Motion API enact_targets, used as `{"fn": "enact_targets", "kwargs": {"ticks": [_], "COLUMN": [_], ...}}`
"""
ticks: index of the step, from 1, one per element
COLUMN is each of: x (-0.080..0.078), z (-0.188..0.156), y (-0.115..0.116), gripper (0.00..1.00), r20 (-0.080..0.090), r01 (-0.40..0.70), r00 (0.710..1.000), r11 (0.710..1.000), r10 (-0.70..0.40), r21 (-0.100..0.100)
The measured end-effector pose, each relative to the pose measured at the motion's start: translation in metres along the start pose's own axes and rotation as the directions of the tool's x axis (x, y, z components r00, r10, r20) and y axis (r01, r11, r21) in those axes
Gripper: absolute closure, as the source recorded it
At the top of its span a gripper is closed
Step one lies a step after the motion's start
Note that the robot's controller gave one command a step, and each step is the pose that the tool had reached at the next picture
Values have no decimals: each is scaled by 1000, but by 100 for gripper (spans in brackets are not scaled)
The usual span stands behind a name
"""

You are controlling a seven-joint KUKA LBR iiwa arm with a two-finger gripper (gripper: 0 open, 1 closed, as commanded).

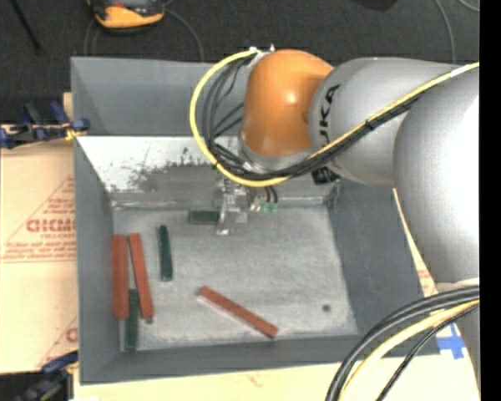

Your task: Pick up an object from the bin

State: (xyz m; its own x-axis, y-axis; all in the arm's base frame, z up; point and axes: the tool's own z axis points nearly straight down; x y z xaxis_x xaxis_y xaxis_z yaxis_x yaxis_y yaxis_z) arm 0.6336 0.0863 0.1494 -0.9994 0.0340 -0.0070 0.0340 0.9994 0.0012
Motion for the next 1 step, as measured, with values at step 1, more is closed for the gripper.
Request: {"fn": "enact_targets", "kwargs": {"ticks": [1], "x": [-1], "z": [-7], "y": [0], "gripper": [100], "r20": [3], "r01": [0], "r00": [1000], "r11": [1000], "r10": [0], "r21": [-1]}}
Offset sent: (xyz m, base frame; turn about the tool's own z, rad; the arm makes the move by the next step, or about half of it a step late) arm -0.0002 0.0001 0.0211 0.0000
